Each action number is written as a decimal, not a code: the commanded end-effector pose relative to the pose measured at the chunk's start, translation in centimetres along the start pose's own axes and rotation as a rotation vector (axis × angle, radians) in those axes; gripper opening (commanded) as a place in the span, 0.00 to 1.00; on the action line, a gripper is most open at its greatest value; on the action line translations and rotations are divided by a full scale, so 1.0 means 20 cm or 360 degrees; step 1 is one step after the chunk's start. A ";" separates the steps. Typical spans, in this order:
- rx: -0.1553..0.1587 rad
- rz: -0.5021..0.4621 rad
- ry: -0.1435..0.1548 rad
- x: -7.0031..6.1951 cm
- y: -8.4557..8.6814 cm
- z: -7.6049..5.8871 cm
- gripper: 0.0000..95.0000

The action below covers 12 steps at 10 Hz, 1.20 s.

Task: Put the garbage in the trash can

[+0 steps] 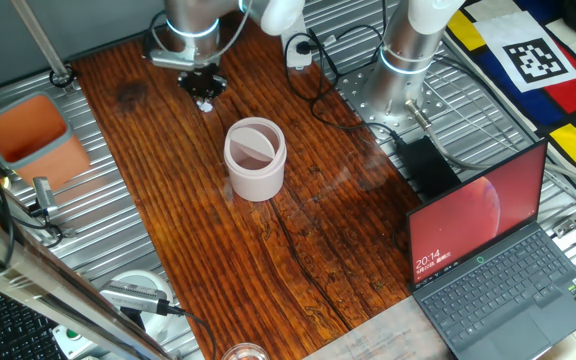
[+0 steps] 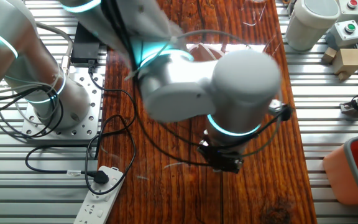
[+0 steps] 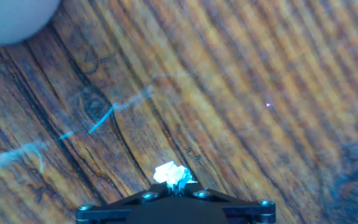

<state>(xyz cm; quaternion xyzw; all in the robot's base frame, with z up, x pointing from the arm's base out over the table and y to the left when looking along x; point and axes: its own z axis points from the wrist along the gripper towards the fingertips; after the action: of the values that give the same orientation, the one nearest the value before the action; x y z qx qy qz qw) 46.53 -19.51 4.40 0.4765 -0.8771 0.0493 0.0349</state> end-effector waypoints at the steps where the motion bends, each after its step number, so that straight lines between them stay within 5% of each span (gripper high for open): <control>1: -0.0075 0.0011 -0.0014 -0.04 -0.03 -0.11 0.00; 5: -0.0154 0.0075 0.0010 -0.24 0.00 -0.44 0.00; 9: -0.0157 0.0130 0.0071 -0.55 0.08 -0.77 0.00; 12: -0.0163 0.0218 0.0123 -0.67 0.17 -0.86 0.00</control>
<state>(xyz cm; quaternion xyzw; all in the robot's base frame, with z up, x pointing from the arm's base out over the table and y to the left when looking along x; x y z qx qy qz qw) 51.19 -4.68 19.77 0.4142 -0.9056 0.0209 0.0887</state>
